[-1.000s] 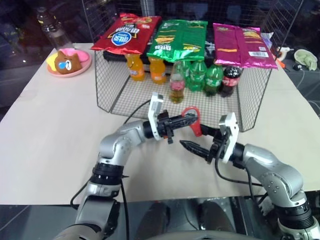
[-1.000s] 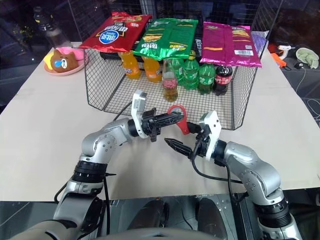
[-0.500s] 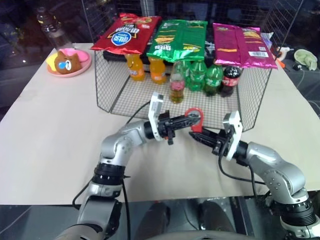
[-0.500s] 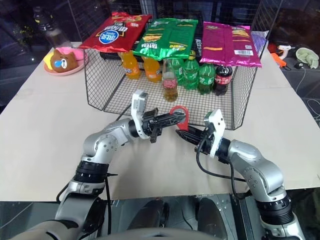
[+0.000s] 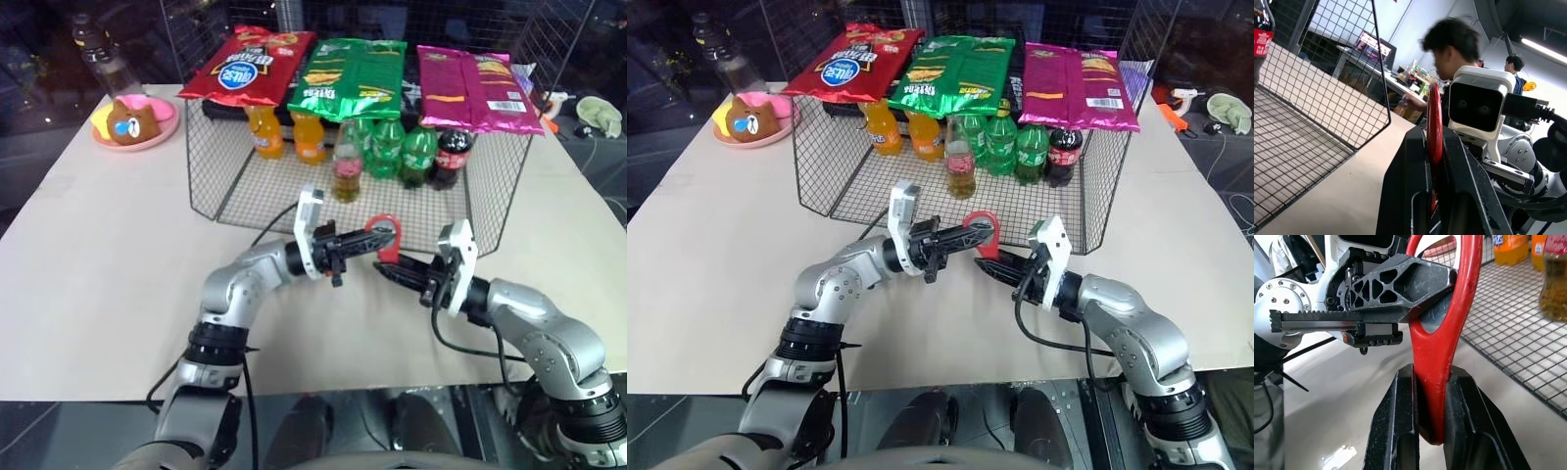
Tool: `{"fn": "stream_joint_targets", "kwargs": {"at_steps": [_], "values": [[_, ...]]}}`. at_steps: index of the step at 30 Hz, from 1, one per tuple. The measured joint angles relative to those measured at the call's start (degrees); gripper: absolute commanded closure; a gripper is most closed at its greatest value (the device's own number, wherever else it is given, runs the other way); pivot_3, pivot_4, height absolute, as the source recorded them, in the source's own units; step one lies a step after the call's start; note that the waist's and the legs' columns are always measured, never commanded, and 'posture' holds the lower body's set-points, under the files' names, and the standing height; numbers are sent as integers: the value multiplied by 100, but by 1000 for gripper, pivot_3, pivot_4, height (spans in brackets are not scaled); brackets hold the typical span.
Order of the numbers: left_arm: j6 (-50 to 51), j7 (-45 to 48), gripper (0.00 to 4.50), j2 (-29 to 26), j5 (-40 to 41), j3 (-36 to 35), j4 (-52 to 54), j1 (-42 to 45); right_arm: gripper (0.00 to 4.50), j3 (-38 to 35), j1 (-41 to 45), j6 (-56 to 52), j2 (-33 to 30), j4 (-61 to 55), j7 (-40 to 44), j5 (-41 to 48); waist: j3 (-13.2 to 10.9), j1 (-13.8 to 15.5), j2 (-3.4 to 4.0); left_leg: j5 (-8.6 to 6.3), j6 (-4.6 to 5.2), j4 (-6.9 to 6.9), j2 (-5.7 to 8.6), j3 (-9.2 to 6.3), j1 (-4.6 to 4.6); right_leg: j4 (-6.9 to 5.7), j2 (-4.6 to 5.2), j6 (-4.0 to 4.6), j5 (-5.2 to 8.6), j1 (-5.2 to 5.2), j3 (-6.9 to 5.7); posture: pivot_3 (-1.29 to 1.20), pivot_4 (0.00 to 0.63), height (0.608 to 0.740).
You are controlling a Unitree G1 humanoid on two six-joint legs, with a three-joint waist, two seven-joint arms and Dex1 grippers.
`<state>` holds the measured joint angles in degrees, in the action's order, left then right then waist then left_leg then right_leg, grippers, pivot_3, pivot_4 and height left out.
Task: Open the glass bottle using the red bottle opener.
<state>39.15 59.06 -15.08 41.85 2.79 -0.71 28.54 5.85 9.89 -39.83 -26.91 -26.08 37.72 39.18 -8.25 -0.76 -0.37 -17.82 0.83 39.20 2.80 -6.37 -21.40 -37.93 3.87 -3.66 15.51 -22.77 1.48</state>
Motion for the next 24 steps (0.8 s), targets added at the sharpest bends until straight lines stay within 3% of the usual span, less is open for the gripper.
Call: {"fn": "stream_joint_targets", "kwargs": {"at_steps": [4, 24], "values": [[-59, -210, 4500, -12, -2, -163, 0, 2, 1270, 146, -79, -281, -17, 14, 0, 41, 0, 1, 0, 0, 0, -1, -1, -1, 0, 0, 0, 0, 0, 0, 0, 0, 150, 740], [68, -192, 4500, -40, 54, -201, 13, 9, 1270, -214, 125, -531, 686, 112, -411, 540, -1, -1, 1, 0, 0, -2, 0, -1, 0, 1, 0, 0, 0, -1, 0, 0, 150, 740]]}}
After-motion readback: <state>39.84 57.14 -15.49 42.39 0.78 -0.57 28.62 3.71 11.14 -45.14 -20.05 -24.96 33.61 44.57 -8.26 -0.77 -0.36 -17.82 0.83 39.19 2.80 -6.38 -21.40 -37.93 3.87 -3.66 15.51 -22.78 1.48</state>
